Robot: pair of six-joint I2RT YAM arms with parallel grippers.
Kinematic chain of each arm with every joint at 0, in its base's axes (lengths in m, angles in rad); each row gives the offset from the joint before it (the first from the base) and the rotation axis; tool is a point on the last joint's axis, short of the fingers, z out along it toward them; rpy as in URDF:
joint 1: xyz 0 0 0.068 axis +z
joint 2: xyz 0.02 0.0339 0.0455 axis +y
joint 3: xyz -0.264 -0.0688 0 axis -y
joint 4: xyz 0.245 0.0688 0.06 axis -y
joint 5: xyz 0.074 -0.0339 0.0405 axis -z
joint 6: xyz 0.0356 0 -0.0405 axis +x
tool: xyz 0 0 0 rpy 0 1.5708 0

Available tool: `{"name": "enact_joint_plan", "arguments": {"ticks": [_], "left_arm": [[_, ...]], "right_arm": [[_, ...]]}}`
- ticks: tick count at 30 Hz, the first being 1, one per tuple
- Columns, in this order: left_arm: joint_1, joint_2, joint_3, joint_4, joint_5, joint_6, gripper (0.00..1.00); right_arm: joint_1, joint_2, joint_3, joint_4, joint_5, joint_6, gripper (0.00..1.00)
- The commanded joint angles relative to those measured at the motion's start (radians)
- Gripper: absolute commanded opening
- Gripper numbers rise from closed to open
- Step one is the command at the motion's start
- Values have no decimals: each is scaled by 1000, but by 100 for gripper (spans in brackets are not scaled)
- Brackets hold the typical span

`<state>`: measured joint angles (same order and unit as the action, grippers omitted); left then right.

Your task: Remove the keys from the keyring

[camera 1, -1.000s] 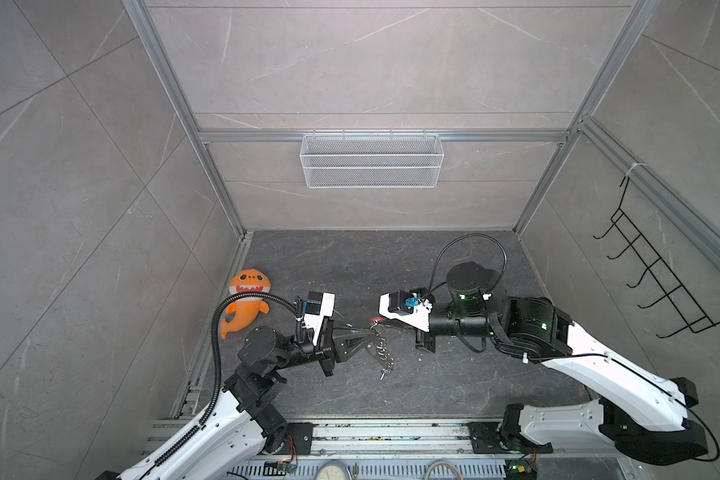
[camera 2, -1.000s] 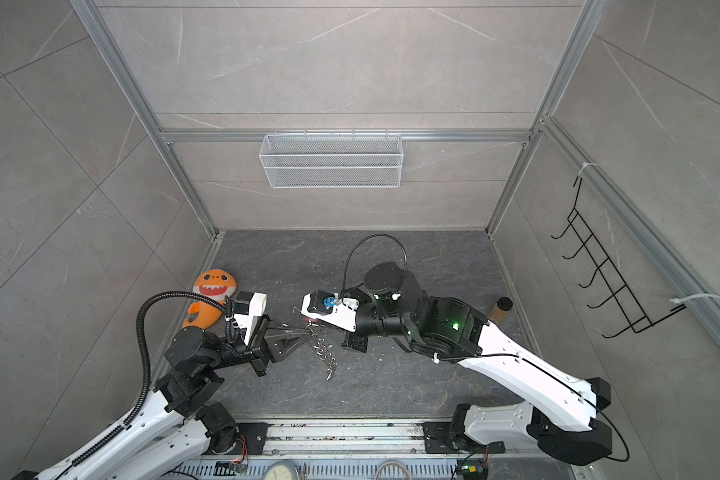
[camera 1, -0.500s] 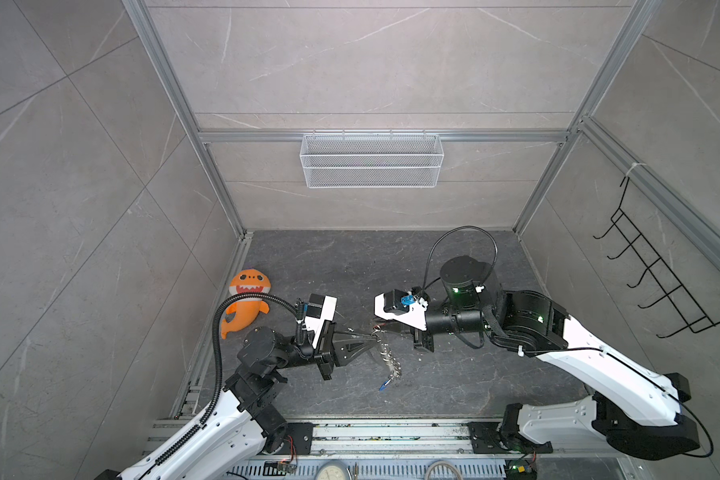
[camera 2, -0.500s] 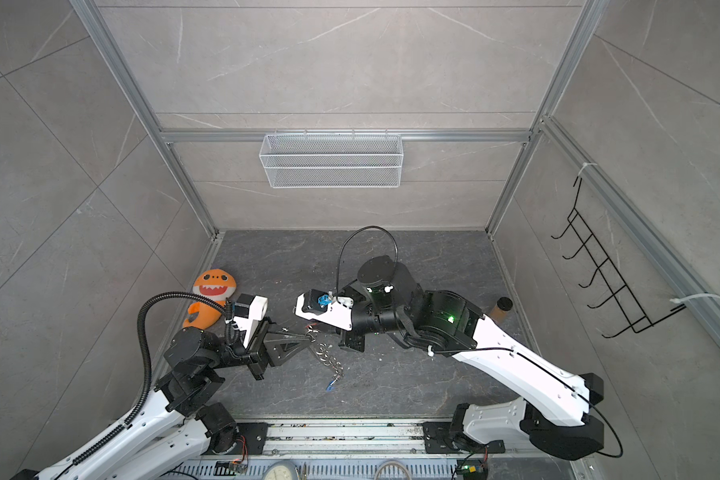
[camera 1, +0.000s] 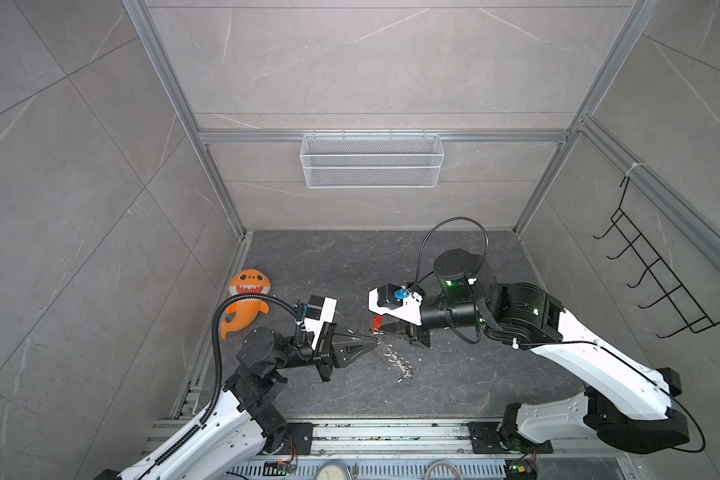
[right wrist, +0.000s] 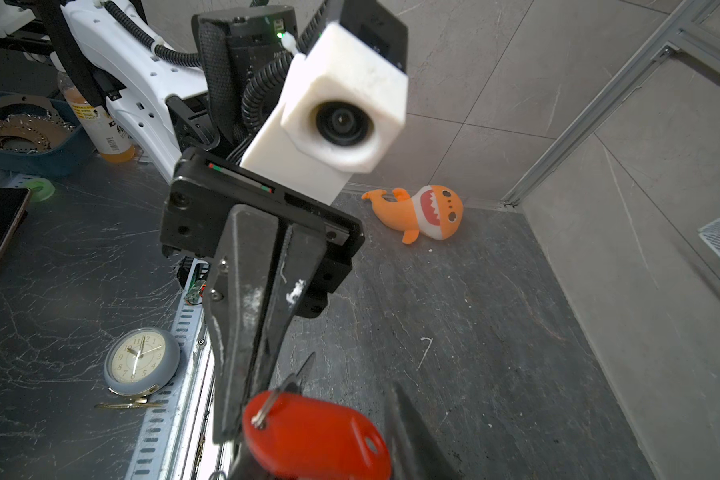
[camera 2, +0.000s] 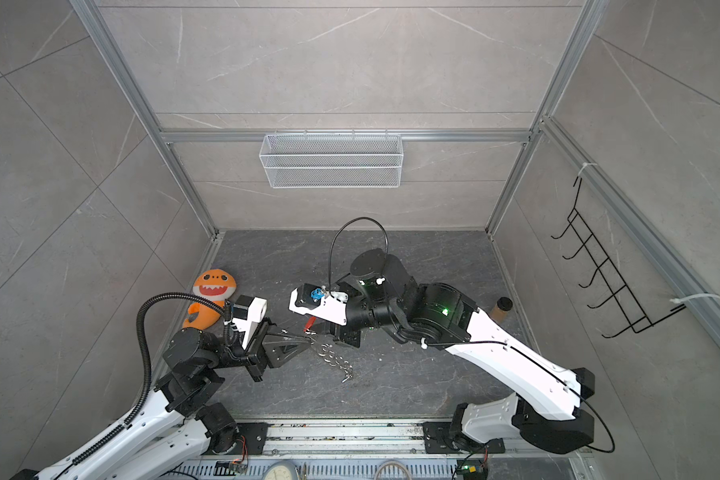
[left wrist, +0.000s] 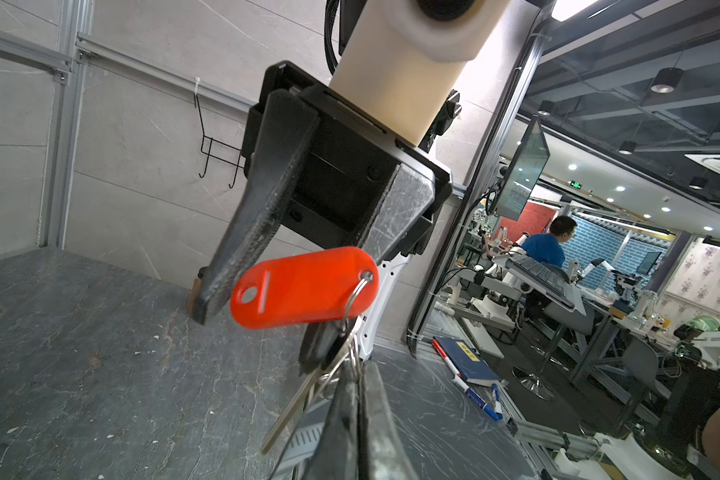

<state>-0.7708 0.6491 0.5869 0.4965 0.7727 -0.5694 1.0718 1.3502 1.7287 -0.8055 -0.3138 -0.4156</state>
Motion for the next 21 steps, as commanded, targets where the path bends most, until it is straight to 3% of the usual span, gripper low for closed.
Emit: {"name": "enact_joint_plan", "arguments": {"ticks": [1,13,21], "left_arm": [[-3,24,7,-3,-21,-5,0],[-3,16,16,-53,-44,22,0],[-2,6,7,-43,-54,23,0]], "right_arm": [[24,34,52,35,-47,20,38],[69,132,190,-93,115,6,44],[80,105,144,-19,160,23,48]]}}
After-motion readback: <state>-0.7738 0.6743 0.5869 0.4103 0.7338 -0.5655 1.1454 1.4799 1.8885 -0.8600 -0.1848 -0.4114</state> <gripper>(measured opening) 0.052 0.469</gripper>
